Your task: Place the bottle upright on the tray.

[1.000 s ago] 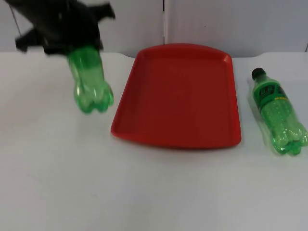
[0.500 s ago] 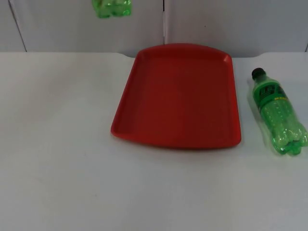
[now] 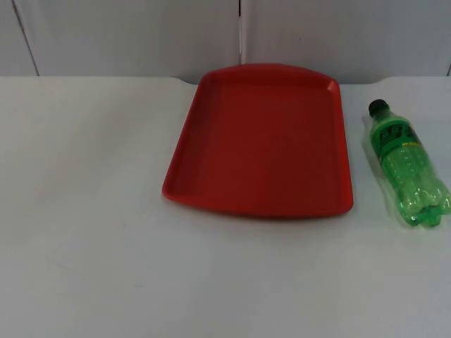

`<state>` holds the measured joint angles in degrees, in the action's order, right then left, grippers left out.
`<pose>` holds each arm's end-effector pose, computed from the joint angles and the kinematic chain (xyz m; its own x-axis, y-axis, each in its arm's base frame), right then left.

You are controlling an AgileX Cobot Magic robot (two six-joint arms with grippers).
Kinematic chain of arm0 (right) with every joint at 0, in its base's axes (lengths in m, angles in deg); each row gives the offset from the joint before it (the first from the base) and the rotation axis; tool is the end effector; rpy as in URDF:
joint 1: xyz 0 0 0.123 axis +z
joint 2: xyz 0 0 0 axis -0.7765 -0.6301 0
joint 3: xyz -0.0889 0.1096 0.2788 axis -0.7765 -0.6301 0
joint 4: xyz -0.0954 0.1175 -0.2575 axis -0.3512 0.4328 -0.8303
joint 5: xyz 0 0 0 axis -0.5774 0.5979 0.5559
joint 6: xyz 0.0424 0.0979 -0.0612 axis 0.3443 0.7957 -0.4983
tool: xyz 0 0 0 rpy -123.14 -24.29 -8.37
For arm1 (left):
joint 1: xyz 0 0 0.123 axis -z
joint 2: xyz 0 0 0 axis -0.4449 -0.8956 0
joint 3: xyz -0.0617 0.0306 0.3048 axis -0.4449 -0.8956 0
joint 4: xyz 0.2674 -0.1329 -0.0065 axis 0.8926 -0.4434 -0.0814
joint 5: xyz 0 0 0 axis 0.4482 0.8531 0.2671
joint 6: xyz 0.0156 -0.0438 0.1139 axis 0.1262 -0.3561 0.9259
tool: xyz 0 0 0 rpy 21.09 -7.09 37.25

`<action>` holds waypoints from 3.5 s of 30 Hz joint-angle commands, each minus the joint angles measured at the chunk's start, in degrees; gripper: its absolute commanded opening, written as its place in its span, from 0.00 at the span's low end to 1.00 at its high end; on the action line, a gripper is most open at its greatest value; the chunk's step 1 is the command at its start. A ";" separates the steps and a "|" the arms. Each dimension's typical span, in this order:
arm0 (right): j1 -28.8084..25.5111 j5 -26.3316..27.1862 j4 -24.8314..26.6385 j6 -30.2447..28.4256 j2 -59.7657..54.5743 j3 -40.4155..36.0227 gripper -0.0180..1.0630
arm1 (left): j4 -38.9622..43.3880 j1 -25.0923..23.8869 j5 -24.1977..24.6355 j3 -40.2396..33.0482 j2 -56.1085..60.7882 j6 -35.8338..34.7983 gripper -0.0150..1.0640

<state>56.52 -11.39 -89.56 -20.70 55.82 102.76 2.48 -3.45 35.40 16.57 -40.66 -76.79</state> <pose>0.0348 -0.0036 0.2914 -0.4522 -0.0553 -0.8902 -0.0522 0.9980 -0.0355 0.4809 -0.2322 0.2986 0.2156 -0.0802 -0.9732 0.5694 0.8199 0.0586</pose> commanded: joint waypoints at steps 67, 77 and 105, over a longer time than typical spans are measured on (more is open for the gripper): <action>-0.33 0.15 -0.09 -0.49 0.23 -0.33 0.99 | -8.16 0.29 -15.87 15.31 -38.26 9.70 0.86; -0.33 0.15 -0.09 -0.49 0.23 -0.33 0.99 | -8.16 0.29 -15.87 15.31 -38.26 9.45 0.99; -0.33 0.15 -0.09 -0.49 0.23 -0.33 0.99 | -8.47 0.29 -5.16 7.71 -30.23 1.89 0.99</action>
<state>56.52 -11.39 -89.56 -20.70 55.82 102.76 -5.97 -3.33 30.12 25.03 -72.21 -73.96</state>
